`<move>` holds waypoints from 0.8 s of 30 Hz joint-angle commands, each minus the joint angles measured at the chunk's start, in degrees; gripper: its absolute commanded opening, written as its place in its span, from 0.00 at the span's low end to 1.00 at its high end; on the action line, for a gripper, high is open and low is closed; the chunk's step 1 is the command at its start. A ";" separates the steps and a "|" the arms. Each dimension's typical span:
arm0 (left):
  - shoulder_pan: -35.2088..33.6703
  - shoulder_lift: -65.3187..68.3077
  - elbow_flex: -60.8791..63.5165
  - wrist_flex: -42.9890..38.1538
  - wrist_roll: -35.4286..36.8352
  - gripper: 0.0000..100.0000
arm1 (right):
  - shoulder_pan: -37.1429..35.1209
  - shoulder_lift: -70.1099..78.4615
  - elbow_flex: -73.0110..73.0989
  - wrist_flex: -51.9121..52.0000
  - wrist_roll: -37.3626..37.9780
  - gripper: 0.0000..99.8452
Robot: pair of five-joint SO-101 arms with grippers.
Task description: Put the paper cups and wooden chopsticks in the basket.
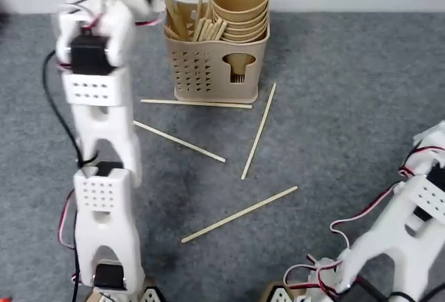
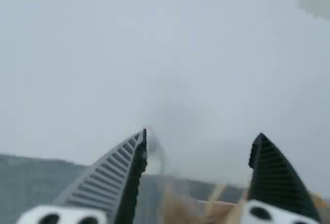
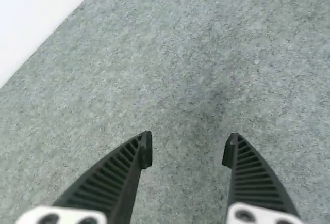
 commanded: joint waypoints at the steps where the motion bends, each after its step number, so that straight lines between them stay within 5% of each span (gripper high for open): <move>1: -5.36 -0.62 -3.65 6.86 0.53 0.30 | -0.75 -0.13 -0.62 -0.84 -0.44 0.24; 9: -7.91 3.96 -0.57 18.37 -4.31 0.31 | -0.75 -0.22 -0.53 -0.75 -0.44 0.24; 15: -7.03 10.11 0.04 28.13 -37.98 0.31 | -0.40 -0.66 1.76 -0.75 -0.44 0.24; 21: -8.18 14.07 0.04 27.60 -74.11 0.31 | -0.40 -0.84 3.69 -1.01 -0.44 0.24; 24: -8.18 17.49 -0.13 27.34 -84.66 0.31 | -0.40 -0.75 3.78 -0.92 -0.44 0.24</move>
